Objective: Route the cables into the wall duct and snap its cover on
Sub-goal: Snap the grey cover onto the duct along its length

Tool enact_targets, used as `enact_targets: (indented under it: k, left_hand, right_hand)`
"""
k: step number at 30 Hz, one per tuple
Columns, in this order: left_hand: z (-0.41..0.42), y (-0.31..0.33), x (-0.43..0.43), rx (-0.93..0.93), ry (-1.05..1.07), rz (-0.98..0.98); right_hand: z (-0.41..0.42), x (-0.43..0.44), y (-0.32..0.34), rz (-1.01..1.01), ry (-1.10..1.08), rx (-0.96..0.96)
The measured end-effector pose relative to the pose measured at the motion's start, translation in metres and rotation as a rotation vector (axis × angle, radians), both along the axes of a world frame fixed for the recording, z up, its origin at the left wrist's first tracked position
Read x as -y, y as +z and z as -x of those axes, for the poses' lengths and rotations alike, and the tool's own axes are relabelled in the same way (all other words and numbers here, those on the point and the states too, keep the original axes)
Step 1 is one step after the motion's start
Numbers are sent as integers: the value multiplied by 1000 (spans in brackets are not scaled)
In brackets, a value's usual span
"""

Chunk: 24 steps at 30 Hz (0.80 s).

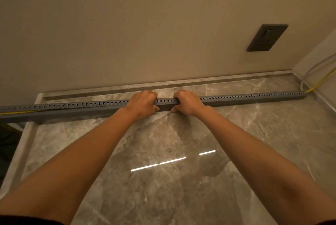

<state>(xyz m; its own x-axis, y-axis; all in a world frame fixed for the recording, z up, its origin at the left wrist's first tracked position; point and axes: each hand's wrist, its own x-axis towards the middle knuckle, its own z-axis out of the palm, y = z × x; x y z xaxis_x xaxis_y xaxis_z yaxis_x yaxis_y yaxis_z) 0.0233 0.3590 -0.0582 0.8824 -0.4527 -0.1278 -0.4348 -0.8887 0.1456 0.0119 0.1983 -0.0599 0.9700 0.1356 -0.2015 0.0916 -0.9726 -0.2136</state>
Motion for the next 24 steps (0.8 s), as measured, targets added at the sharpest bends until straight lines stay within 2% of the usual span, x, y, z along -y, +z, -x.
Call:
enact_targets:
  k: [8, 19, 24]
  left_hand:
    - [3, 3, -43, -18, 54, -24]
    - [9, -1, -37, 109, 7, -44]
    - [4, -1, -42, 36, 10, 3]
  right_hand:
    - [1, -51, -4, -151, 45, 17]
    - [2, -62, -6, -44, 91, 71]
    - [1, -63, -2, -26, 83, 55]
